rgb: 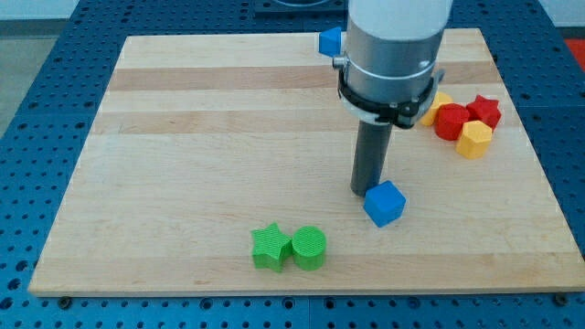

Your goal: Push the blue cube to the bottom right of the board

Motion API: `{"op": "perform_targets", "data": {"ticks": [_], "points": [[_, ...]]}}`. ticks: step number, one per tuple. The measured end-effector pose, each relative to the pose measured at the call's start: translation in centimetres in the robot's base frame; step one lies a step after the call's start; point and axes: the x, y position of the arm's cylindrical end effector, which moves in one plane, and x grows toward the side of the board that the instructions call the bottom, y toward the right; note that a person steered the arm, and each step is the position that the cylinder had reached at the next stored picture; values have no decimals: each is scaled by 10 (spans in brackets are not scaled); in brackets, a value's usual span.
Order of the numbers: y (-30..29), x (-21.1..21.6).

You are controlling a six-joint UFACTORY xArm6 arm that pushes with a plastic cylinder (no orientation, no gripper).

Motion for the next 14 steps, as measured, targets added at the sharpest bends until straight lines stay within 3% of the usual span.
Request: {"op": "perform_targets", "data": {"ticks": [2, 4, 7, 9, 14], "points": [[17, 18], [-12, 26], [53, 50], [7, 91], [87, 72]]}}
